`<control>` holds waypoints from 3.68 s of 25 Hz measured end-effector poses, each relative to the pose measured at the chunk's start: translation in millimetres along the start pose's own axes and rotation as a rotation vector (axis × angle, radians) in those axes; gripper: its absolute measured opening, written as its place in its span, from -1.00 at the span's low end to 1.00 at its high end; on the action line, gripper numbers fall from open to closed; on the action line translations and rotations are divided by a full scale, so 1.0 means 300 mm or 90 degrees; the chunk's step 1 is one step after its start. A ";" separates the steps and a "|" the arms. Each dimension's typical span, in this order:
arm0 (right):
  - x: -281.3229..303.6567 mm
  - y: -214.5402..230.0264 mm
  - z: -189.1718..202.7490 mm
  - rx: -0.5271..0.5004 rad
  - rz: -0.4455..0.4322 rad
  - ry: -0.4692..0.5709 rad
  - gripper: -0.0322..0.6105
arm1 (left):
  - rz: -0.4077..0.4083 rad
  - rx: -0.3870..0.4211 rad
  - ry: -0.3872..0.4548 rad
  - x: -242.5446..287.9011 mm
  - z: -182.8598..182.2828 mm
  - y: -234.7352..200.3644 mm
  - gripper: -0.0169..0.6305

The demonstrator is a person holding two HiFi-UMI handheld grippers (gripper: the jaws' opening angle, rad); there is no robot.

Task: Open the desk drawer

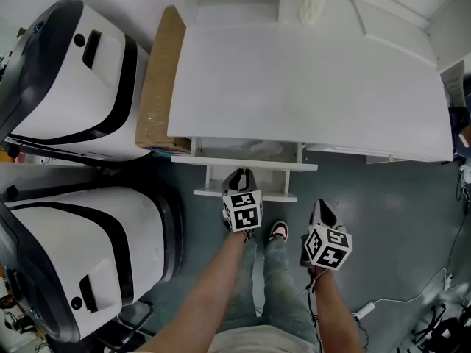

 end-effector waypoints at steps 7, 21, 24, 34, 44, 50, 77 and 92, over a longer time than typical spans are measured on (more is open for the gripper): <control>-0.037 0.004 0.025 -0.003 -0.003 0.003 -0.88 | -0.003 -0.003 -0.007 -0.043 0.044 0.004 -0.68; -0.103 0.023 0.094 -0.002 -0.006 0.000 -0.88 | -0.007 -0.020 -0.008 -0.128 0.139 0.018 -0.68; -0.111 0.024 0.095 -0.003 -0.008 0.001 -0.88 | -0.008 -0.020 -0.014 -0.142 0.157 0.021 -0.68; -0.123 0.009 0.114 -0.006 -0.012 0.001 -0.88 | -0.005 -0.020 -0.019 -0.169 0.181 0.028 -0.68; -0.118 -0.005 0.113 -0.006 -0.010 -0.001 -0.88 | 0.004 -0.015 -0.020 -0.170 0.181 0.029 -0.68; -0.107 -0.016 0.097 -0.008 -0.012 -0.002 -0.88 | 0.013 -0.014 -0.019 -0.162 0.184 0.029 -0.68; -0.303 -0.294 -0.412 -0.025 -0.157 0.133 -0.88 | 0.043 0.096 0.253 -0.746 -0.458 -0.084 -0.67; -0.863 -0.477 -1.108 -0.191 -0.216 0.468 -0.88 | -0.047 0.029 0.510 -1.276 -1.124 -0.349 -0.86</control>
Point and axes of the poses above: the fingertips, and each gripper's own axes: x forward along the fingers, y to its right, z out of its underside, the point moved 1 cm from there along -x, backward along the fingers, and after that the axes turned 5 degrees about x, right-handed, at the moved point
